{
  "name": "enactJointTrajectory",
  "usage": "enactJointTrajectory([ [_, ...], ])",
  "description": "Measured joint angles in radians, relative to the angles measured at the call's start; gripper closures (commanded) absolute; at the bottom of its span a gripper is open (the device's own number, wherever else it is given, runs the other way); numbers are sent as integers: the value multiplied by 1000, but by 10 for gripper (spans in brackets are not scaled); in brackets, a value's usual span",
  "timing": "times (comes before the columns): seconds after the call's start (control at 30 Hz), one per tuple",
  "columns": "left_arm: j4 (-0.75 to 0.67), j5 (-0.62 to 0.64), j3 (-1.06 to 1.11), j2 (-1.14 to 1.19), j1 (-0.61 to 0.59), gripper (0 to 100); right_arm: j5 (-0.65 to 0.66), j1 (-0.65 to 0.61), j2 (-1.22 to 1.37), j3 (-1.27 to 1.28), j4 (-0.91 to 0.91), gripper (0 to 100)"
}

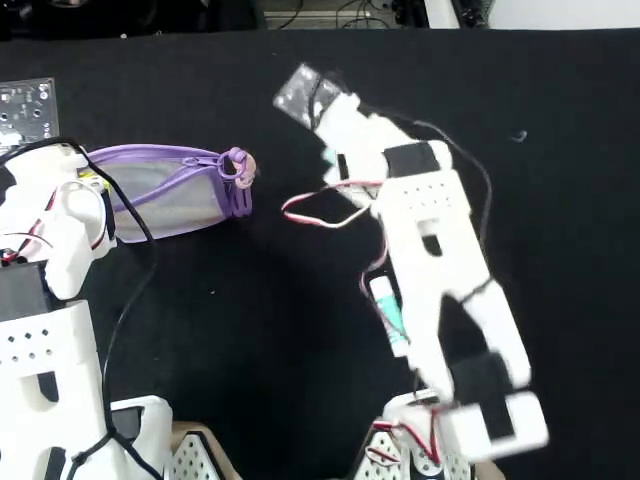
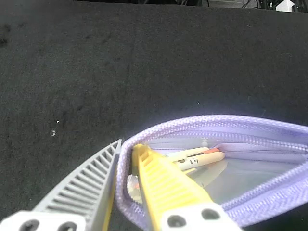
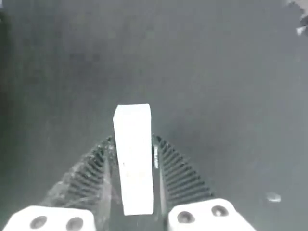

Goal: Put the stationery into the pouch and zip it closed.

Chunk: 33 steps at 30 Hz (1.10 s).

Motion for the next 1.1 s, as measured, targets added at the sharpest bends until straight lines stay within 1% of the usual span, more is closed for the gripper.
enactJointTrajectory([
  [0.37,0,0,0,0,0,971,-311,-183,-295,-2,-160,988],
  [0.57,0,0,0,0,0,971,-384,-308,-425,-2,-222,988],
  [0.73,0,0,0,0,0,971,-448,-410,-446,-2,-313,988],
  [0.87,0,0,0,0,0,971,-509,-476,-446,54,-463,988],
  [1.1,-2,0,2,0,0,971,-643,-497,-446,281,-806,988],
])
